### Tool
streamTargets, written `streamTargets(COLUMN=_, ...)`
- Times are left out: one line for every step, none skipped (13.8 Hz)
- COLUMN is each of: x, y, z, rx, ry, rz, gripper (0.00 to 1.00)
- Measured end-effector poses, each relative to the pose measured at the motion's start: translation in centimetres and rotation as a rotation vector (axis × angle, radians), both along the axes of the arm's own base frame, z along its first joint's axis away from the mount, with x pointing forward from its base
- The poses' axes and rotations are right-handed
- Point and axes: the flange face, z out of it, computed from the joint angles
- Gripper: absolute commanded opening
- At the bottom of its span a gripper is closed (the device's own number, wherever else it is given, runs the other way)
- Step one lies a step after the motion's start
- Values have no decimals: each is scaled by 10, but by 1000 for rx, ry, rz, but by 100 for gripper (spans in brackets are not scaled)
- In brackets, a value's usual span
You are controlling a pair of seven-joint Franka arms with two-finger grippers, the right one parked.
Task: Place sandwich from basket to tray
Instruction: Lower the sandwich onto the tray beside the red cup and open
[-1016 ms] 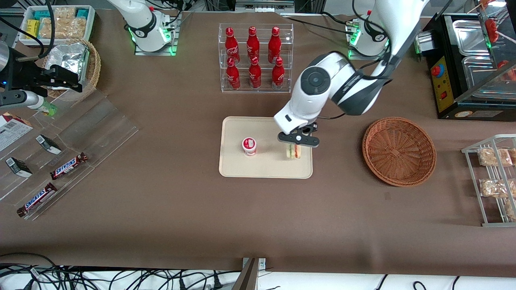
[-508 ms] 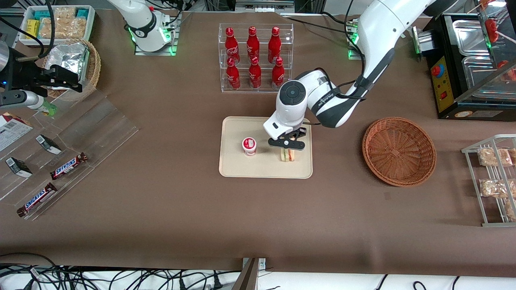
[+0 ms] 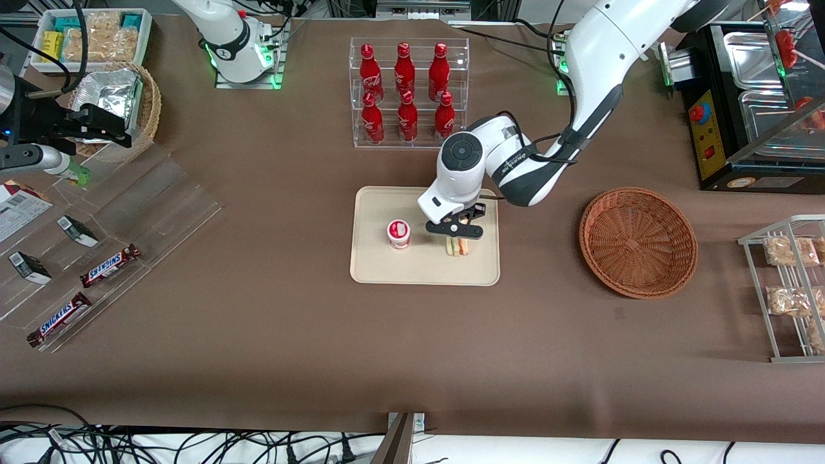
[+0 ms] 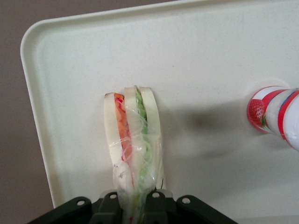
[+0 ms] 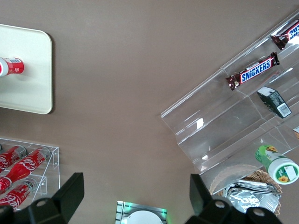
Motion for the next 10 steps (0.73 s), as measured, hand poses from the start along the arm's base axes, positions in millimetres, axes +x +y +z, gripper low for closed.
streamTargets(x=0, y=0, z=-1, rx=-3, ry=0, rz=1, gripper=47)
streamTargets(x=0, y=0, z=-2, rx=-4, ry=1, rz=2, gripper=99)
streamTargets(x=0, y=0, z=-3, rx=-4, ry=2, rz=4, gripper=100)
streamTargets(x=0, y=0, z=-3, rx=-4, ry=2, rz=7, gripper=100)
streamTargets(x=0, y=-1, z=-3, rx=-6, ry=1, rz=10, gripper=100)
streamTargets(x=2, y=-1, z=-1, rx=-9, ry=-3, rz=14, gripper=100)
streamTargets(x=6, y=-1, z=4, rx=-16, ry=-14, rz=23, gripper=100)
streamTargets(x=13, y=-1, z=15, rx=-26, ry=-34, rz=40, gripper=100)
streamTargets(x=21, y=0, z=31, rx=-33, ry=-59, rz=64, gripper=100)
streamTargets(x=28, y=3, z=52, rx=-31, ry=-85, rz=100, gripper=100)
